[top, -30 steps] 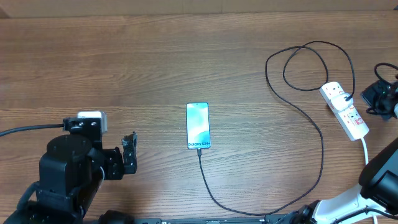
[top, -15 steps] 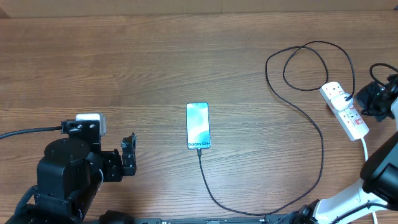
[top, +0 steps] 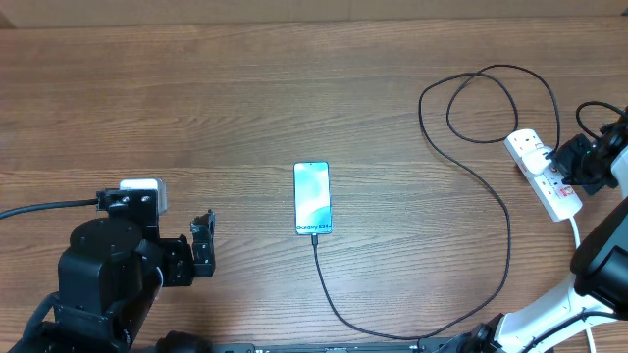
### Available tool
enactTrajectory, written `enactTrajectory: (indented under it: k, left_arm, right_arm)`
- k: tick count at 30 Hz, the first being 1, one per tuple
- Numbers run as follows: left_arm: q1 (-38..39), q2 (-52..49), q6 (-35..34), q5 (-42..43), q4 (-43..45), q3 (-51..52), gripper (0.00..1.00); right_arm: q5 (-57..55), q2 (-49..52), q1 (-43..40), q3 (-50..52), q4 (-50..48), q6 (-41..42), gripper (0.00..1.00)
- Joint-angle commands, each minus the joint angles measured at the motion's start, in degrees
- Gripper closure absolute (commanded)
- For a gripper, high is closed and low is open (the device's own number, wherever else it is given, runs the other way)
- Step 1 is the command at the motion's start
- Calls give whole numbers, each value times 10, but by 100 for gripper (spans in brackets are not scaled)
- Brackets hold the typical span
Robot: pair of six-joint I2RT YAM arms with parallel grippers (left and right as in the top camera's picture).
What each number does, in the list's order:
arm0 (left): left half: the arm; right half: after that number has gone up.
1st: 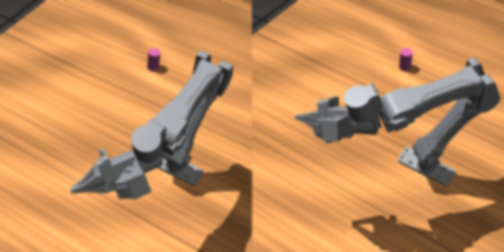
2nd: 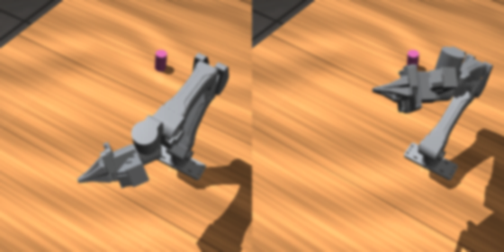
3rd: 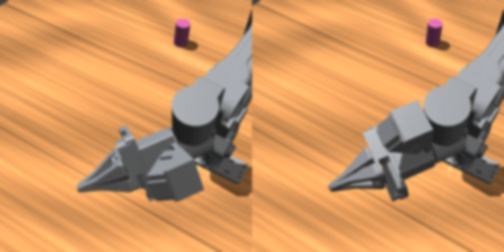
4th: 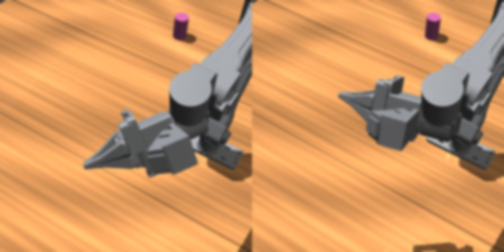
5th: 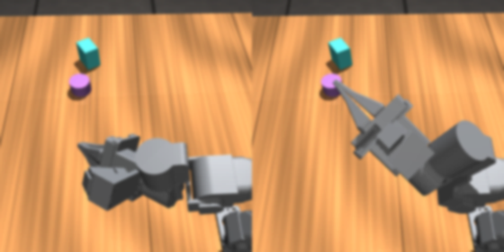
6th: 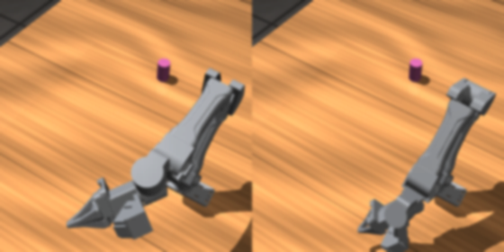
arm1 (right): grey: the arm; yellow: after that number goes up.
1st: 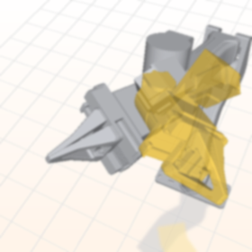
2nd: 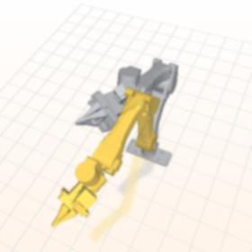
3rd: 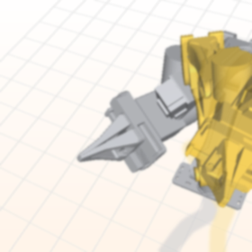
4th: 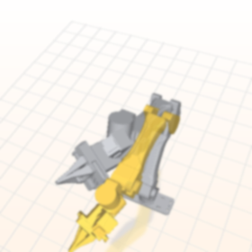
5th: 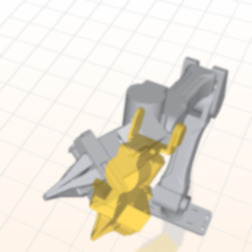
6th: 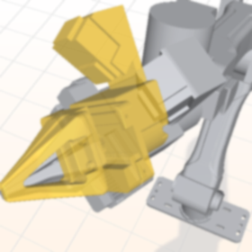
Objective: Plug charger to phone and switch on socket
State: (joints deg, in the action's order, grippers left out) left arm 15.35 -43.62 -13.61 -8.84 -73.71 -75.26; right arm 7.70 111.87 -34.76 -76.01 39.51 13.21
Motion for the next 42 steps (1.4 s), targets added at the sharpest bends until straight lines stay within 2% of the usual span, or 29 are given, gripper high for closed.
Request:
enactTrajectory:
  k: [1,12,42]
  left_arm:
    - [0,5,-7,-6,2,4,0]
    - [0,5,-7,-6,2,4,0]
    - [0,5,-7,-6,2,4,0]
  right_arm:
    - [10,-3,8,-1,0,-14,96]
    - [-21,-3,36,-1,2,-30,96]
    - [-16,-3,63,18,15,-28,96]
